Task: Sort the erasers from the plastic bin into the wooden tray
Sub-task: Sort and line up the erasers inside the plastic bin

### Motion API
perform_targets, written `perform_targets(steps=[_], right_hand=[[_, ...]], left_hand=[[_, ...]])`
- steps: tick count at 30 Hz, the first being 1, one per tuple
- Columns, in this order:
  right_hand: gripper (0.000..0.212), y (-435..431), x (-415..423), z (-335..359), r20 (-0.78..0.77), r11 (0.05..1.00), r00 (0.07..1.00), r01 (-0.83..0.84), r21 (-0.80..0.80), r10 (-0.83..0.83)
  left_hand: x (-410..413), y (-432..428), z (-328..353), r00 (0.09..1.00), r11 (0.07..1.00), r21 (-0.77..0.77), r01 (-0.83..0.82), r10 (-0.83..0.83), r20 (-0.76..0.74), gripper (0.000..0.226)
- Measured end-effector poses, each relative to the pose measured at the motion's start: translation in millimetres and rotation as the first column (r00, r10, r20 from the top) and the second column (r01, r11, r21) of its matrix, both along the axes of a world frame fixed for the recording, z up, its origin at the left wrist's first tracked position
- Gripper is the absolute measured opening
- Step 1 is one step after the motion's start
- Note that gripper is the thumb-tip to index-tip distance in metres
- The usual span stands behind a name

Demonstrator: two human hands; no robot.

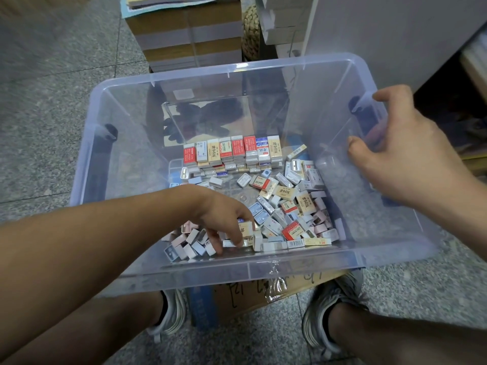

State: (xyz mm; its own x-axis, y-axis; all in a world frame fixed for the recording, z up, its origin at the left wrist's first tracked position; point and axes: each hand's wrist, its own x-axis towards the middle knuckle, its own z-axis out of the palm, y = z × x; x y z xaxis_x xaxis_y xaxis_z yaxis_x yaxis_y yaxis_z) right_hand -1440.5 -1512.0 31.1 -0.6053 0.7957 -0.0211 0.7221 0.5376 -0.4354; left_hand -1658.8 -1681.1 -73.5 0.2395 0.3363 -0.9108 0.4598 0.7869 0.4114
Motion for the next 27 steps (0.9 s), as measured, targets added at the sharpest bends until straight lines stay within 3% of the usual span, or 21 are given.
perform_targets(steps=[6, 11, 15, 18, 21, 22, 24, 27], right_hand=[[0.061, -4, -2, -1, 0.017, 1.0, 1.0, -0.007, -0.013, 0.007], [0.056, -6, -4, 4, 0.057, 1.0, 0.998, -0.005, 0.009, 0.004], [0.055, -8, -4, 11, 0.129, 1.0, 0.992, -0.014, 0.013, 0.012], [0.054, -12, -3, 20, 0.223, 0.991, 0.975, -0.005, 0.131, -0.025], [0.035, -25, -6, 35, 0.023, 0.955, 0.999, -0.05, 0.293, 0.045], [0.024, -32, -11, 40, -0.058, 0.962, 0.993, -0.089, 0.257, 0.107], [0.008, -53, -23, 49, -0.188, 0.98, 0.965, -0.194, -0.046, 0.182], [0.012, -81, -44, 51, -0.317, 0.81, 0.941, -0.275, -0.518, 0.117]], left_hand=[[-8, -3, 12, 0.999, 0.999, -0.025, -0.047, 0.047, 0.002, 0.042], [-21, -8, 49, 0.968, 0.963, 0.102, -0.248, 0.251, -0.021, 0.04], [-23, -26, 86, 0.85, 0.819, 0.247, -0.519, 0.523, 0.051, 0.036], [-8, -40, 118, 0.733, 0.671, 0.305, -0.676, 0.652, 0.192, 0.032], [11, -52, 145, 0.612, 0.536, 0.298, -0.79, 0.721, 0.324, 0.031], [16, -55, 151, 0.578, 0.498, 0.296, -0.815, 0.733, 0.358, 0.034], [25, -60, 158, 0.532, 0.448, 0.288, -0.846, 0.734, 0.423, 0.038], [36, -64, 158, 0.527, 0.441, 0.289, -0.85, 0.695, 0.488, 0.038]])
